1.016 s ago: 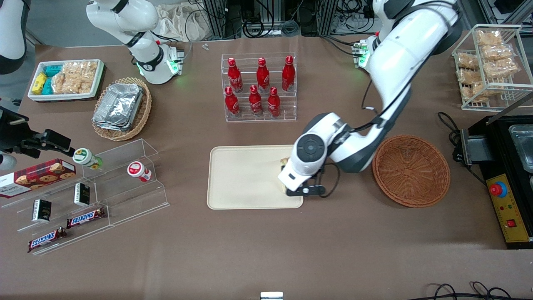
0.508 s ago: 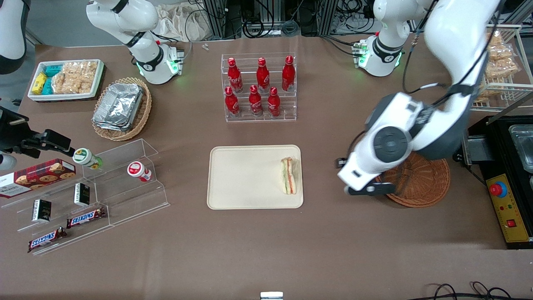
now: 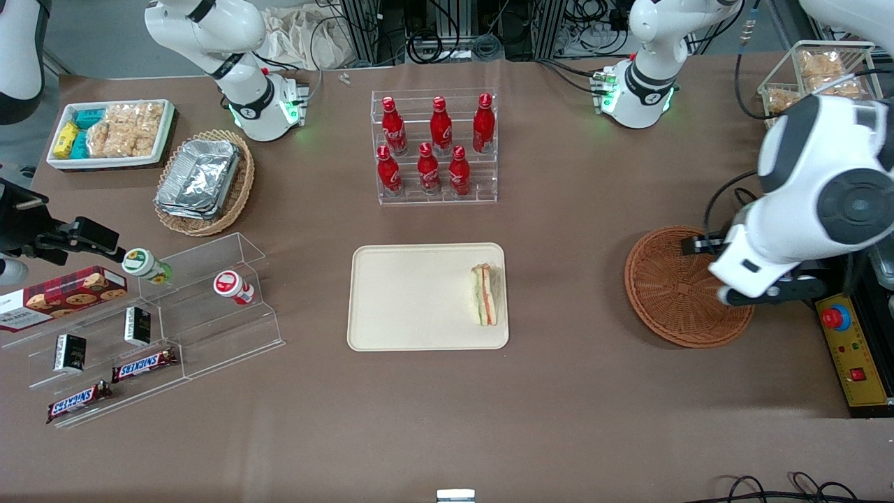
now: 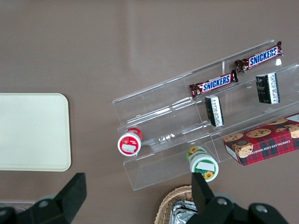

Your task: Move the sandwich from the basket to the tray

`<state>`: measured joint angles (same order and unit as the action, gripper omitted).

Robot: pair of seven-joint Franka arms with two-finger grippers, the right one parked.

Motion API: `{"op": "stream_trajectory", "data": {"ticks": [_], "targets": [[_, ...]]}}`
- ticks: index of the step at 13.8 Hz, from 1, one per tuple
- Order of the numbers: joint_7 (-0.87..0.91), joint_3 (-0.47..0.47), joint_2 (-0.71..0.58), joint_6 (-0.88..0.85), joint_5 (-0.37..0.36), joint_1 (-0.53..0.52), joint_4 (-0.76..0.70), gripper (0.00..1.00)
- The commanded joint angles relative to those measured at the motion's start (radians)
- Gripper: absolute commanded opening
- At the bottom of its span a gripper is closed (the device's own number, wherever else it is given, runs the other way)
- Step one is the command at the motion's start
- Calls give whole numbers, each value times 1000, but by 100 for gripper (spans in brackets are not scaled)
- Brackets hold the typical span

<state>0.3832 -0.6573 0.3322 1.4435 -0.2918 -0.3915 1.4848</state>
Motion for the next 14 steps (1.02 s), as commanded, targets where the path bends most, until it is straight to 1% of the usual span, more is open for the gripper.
{"op": "stream_trajectory", "data": {"ticks": [1, 4, 8, 10, 11, 13, 14], "targets": [[-6, -8, -4, -26, 13, -9, -8, 100], [-7, -7, -13, -26, 11, -16, -5, 100], [-41, -13, -25, -18, 22, -84, 3, 100], [-66, 20, -27, -17, 42, -55, -5, 100], [-70, 106, -33, -14, 49, 13, -5, 100], [-107, 288, -71, 18, 136, 139, 0, 100], [-139, 365, -85, 26, 157, 196, 3, 100]]}}
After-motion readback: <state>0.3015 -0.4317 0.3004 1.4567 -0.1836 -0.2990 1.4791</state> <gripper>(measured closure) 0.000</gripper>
